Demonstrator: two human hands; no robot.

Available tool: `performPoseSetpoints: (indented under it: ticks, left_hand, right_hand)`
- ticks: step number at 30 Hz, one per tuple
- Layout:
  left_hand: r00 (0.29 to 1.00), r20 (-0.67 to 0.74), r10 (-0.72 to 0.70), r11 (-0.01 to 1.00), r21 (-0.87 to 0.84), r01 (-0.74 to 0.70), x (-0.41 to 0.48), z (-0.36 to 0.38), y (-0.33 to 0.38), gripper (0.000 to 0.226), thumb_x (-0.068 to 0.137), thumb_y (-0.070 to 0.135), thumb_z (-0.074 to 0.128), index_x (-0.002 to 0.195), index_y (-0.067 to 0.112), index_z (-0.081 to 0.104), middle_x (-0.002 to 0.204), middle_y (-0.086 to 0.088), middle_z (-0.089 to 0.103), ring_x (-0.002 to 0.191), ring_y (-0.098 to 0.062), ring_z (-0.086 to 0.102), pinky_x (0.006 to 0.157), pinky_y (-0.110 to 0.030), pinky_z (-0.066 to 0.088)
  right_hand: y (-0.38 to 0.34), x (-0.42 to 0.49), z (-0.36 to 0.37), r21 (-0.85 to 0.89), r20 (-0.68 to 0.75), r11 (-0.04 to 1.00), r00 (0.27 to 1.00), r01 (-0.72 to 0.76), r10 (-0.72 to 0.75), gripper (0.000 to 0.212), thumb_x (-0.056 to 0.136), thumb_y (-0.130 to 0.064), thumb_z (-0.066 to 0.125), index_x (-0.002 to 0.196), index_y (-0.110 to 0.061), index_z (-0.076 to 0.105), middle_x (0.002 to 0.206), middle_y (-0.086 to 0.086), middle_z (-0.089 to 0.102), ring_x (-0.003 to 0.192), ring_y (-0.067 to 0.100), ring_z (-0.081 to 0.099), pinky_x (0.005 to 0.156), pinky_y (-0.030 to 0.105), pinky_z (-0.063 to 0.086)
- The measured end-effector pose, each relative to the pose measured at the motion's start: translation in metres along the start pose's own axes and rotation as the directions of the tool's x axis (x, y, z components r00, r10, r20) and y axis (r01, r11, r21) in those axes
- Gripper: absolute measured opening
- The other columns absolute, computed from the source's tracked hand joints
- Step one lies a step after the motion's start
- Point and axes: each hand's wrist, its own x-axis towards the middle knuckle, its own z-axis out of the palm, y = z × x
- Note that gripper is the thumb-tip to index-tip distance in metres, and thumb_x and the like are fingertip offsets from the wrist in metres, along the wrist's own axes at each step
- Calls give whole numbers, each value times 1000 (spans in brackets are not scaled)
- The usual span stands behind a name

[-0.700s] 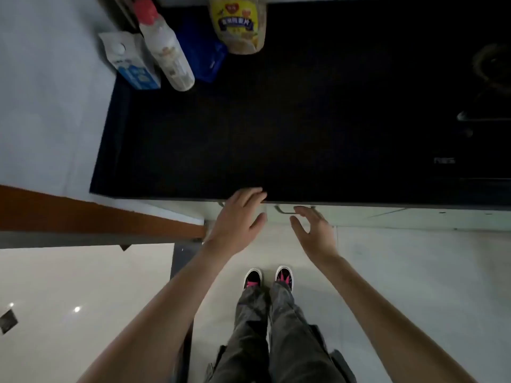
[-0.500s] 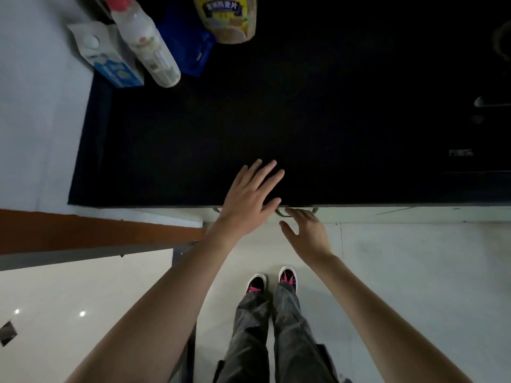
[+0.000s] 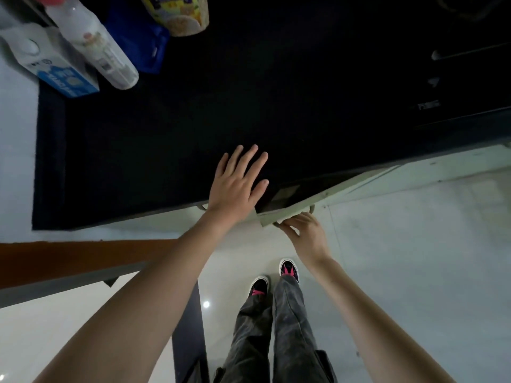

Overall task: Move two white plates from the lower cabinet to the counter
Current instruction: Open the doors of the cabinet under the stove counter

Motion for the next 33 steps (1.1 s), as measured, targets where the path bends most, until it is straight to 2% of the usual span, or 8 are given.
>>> performPoseSetpoints:
  ticks: [8,12,16,24,27,29,31,33]
  left_hand:
    - [999,-19,25,999,-21,-26,-2,-1,-1,57,102,49,25,153,23,31,160,-6,32,149,-30,23,120,-49,17]
    - [999,-29,26,999,-24,-26,-2,1,-2,57,102,49,25,152,23,31,159,-6,32,148,-31,23,120,-50,17]
    - [999,-32,13,1000,-15,-14,0,7,-4,56,102,50,24,152,26,28,159,-4,31,148,-30,22,120,-50,16]
    - [998,-60,-14,1000,-15,13,3,14,-6,54,102,50,24,151,30,26,160,-2,28,147,-29,21,119,-50,14]
    - [997,-69,-15,1000,-20,14,4,12,-6,54,101,49,26,151,29,27,159,-4,28,147,-31,21,119,-50,14]
    - [998,-64,-19,1000,-18,18,4,12,-6,54,101,48,27,151,28,27,160,-4,28,147,-31,20,119,-51,14]
    - [997,-66,-26,1000,-14,25,3,11,-6,54,101,47,28,151,28,27,160,-4,28,147,-30,20,119,-50,14]
    - [998,-53,-28,999,-20,27,2,9,-6,55,100,48,27,152,28,27,160,-3,27,148,-30,19,120,-50,13]
  right_hand:
    - [24,-46,-28,-11,160,1000,987,-6,8,10,85,-7,70,87,-5,80,92,7,75,96,30,64,81,18,38]
    - [45,-72,-51,2,253,997,964,78,-76,9,82,-5,73,87,-5,80,90,6,75,95,26,64,86,23,45]
    - [69,-98,-74,31,295,989,945,141,-144,10,80,-8,76,88,-10,81,93,2,76,98,16,64,90,10,43]
    - [119,-129,-115,27,354,965,900,263,-255,12,83,-9,75,94,-5,80,99,8,75,103,28,69,93,41,54]
    - [125,-138,-120,-64,279,942,912,331,-301,9,88,-7,70,91,-3,77,96,8,74,98,29,68,85,41,56]
    - [119,-136,-121,-102,73,943,948,317,-311,15,93,-13,62,87,-2,71,92,8,70,92,27,64,81,38,54]
    - [103,-122,-118,-188,27,917,935,351,-353,24,96,-27,57,100,-6,68,105,6,67,107,26,59,98,34,48]
    - [87,-101,-112,-334,212,830,894,446,-395,33,96,-38,53,113,-14,67,119,3,65,128,26,52,116,37,32]
